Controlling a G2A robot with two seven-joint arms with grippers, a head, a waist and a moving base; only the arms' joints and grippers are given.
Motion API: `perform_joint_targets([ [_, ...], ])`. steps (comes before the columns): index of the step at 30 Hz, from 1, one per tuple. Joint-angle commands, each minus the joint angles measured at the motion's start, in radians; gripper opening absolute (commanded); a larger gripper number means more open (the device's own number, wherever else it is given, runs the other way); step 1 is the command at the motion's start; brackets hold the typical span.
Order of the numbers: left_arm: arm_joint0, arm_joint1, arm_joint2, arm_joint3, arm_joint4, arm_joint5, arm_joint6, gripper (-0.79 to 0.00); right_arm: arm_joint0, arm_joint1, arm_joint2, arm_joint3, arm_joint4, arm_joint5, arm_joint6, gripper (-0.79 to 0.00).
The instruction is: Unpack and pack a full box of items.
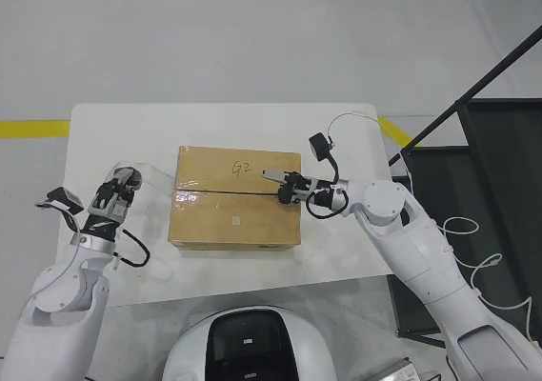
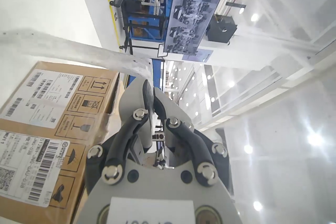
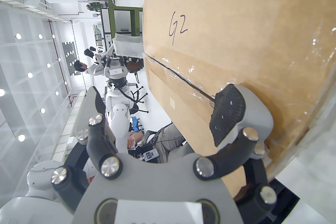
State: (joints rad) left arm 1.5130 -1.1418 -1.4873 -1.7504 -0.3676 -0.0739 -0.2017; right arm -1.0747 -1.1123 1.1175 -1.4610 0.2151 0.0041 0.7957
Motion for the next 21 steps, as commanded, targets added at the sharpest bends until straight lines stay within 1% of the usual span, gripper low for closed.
perform_joint_targets([
  [1,-0.007,0.000,0.008,-0.015,0.036,0.027,-0.005,-0.785,0.000,0.000,0.000,0.000,0.000,0.000,0.000,0.000],
  [8,-0.027,-0.002,0.047,-0.053,0.132,0.083,-0.020,-0.785,0.000,0.000,0.000,0.000,0.000,0.000,0.000,0.000],
  [13,-0.040,-0.005,0.076,-0.062,0.176,0.100,-0.022,-0.785,0.000,0.000,0.000,0.000,0.000,0.000,0.000,0.000],
  [15,-0.046,-0.006,0.089,-0.067,0.206,0.087,-0.028,-0.785,0.000,0.000,0.000,0.000,0.000,0.000,0.000,0.000],
  [17,-0.050,-0.006,0.103,-0.063,0.243,0.079,-0.036,-0.785,0.000,0.000,0.000,0.000,0.000,0.000,0.000,0.000],
  [21,-0.076,-0.010,0.133,-0.041,0.294,0.094,-0.035,-0.785,0.000,0.000,0.000,0.000,0.000,0.000,0.000,0.000],
])
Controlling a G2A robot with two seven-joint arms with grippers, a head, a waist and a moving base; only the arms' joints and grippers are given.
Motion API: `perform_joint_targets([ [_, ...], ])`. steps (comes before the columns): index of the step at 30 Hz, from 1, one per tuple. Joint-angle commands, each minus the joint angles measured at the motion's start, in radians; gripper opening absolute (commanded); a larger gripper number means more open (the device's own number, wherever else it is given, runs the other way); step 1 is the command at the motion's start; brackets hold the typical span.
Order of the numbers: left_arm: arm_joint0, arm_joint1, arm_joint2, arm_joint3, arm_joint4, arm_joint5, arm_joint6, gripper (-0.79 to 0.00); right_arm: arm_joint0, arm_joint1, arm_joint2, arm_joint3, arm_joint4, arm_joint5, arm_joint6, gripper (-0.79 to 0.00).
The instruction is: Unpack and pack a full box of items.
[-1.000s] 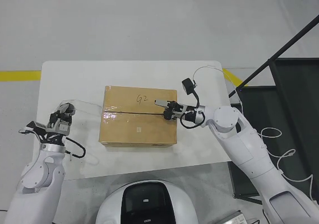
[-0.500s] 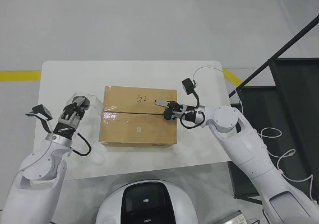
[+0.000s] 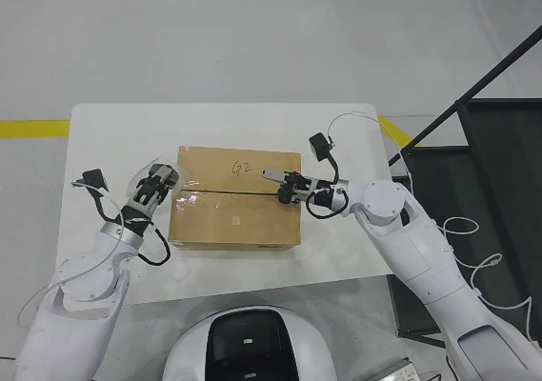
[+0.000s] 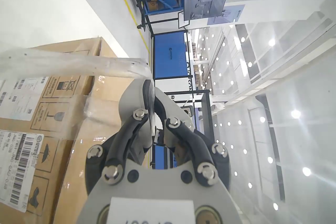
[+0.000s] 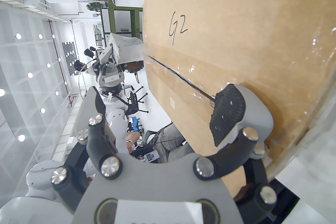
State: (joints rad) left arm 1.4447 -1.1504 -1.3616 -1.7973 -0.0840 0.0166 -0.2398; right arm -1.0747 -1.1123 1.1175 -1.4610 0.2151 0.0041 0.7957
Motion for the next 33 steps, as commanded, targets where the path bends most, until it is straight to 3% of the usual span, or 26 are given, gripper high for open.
perform_joint_targets([
  [1,-0.015,-0.002,0.017,0.015,0.021,0.010,0.000,-0.785,0.000,0.000,0.000,0.000,0.000,0.000,0.000,0.000],
  [13,-0.099,-0.013,0.102,0.068,0.141,0.059,-0.040,-0.785,-0.020,-0.001,0.003,-0.009,0.003,0.006,-0.015,0.000],
  [33,-0.097,-0.022,0.174,0.096,0.310,0.048,-0.058,-0.785,-0.025,-0.004,0.007,0.004,0.019,0.016,-0.006,0.000],
])
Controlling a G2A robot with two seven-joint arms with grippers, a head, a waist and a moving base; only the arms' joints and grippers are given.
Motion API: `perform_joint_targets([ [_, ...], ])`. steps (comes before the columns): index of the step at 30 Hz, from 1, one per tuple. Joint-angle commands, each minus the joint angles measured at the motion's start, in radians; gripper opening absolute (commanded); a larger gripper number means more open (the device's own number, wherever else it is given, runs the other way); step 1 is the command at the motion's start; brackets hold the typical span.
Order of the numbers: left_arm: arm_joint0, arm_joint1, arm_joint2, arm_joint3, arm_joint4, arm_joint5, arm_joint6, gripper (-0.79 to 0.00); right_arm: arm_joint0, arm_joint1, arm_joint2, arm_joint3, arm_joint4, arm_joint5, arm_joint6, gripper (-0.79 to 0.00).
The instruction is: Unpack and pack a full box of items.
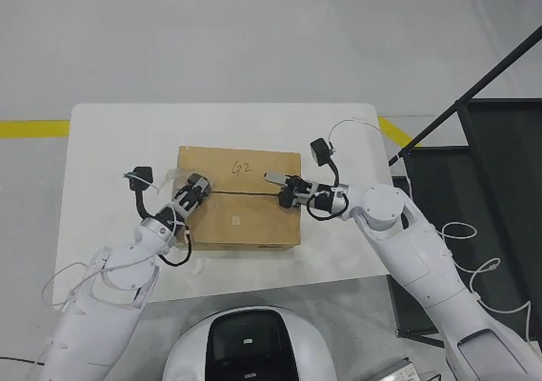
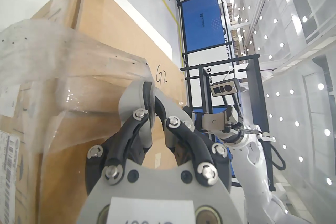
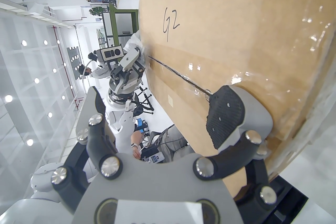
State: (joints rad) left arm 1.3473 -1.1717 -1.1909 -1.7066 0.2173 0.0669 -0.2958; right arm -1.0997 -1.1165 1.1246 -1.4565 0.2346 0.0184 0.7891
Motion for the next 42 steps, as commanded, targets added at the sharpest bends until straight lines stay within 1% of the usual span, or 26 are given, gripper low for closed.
perform_joint_targets([
  [1,-0.001,-0.001,0.005,0.008,0.016,-0.004,-0.005,-0.785,0.001,0.000,0.000,0.000,-0.001,0.004,0.003,0.000],
  [8,0.003,-0.003,0.017,0.019,0.075,-0.023,0.010,-0.785,-0.002,-0.001,0.007,-0.002,0.012,-0.002,-0.007,0.000],
  [9,0.003,-0.003,0.018,0.022,0.081,-0.025,0.016,-0.548,-0.007,-0.001,0.013,-0.004,0.017,-0.012,-0.015,0.000],
  [10,0.003,-0.004,0.020,0.023,0.082,-0.027,0.018,-0.135,-0.013,-0.001,0.022,-0.006,0.029,-0.022,-0.021,0.000],
  [11,0.003,-0.005,0.020,0.023,0.080,-0.027,0.019,0.000,-0.022,0.001,0.037,-0.010,0.048,-0.035,-0.024,0.000],
  [14,0.004,-0.008,0.018,0.013,0.065,-0.028,0.027,0.000,-0.061,0.009,0.100,-0.018,0.111,-0.076,-0.021,0.000],
  [19,0.006,-0.012,0.023,-0.012,0.045,-0.045,0.033,0.000,-0.156,0.032,0.232,-0.052,0.145,-0.102,-0.028,0.000],
  [22,0.001,-0.017,0.037,-0.025,0.043,-0.054,0.038,0.000,-0.224,0.042,0.303,-0.071,0.163,-0.115,-0.037,0.000],
  [25,-0.009,-0.023,0.060,-0.028,0.042,-0.050,0.039,0.000,-0.280,0.048,0.351,-0.079,0.184,-0.121,-0.048,0.000],
  [30,-0.035,-0.038,0.120,-0.007,0.040,-0.054,0.049,0.000,-0.340,0.052,0.387,-0.074,0.213,-0.138,-0.051,0.000],
  [42,-0.141,-0.085,0.249,0.099,0.013,-0.061,0.101,0.000,-0.404,0.055,0.438,-0.060,0.237,-0.174,-0.066,0.000],
])
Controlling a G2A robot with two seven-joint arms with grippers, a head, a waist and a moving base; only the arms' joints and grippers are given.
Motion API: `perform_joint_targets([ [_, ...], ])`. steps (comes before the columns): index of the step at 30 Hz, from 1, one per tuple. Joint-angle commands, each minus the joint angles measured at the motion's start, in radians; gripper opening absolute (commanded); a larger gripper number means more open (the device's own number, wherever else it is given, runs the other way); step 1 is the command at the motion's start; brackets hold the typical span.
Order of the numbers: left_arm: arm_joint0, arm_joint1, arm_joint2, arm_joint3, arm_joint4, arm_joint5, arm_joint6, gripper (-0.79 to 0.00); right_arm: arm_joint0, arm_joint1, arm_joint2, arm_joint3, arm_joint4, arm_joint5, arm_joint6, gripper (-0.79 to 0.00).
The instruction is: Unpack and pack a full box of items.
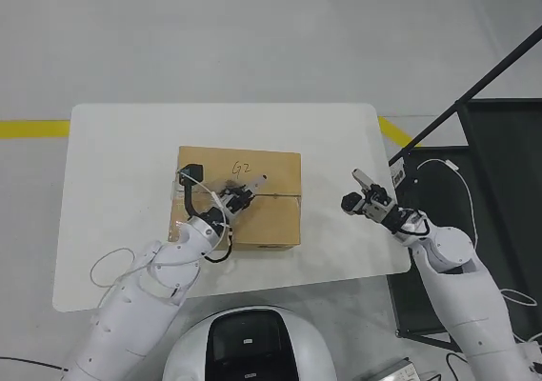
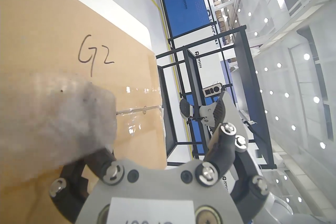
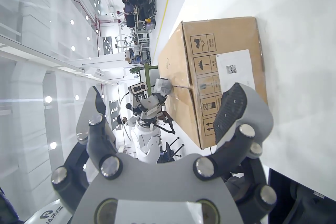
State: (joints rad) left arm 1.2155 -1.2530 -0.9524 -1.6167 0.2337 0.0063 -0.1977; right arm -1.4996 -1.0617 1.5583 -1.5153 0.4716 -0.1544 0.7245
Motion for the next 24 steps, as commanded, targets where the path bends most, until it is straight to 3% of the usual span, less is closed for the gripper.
perform_joint_targets([
  [1,-0.019,-0.009,0.021,0.018,-0.007,0.001,0.005,0.000,-0.009,0.001,0.009,-0.002,0.002,-0.003,-0.002,0.000],
  [15,-0.165,-0.092,0.179,0.183,-0.079,-0.010,0.055,0.000,-0.071,0.003,0.050,-0.004,0.017,-0.010,-0.010,0.000],
  [24,-0.180,-0.121,0.201,0.187,-0.124,-0.083,0.048,0.000,-0.070,0.003,0.050,-0.024,0.005,0.005,0.000,0.000],
])
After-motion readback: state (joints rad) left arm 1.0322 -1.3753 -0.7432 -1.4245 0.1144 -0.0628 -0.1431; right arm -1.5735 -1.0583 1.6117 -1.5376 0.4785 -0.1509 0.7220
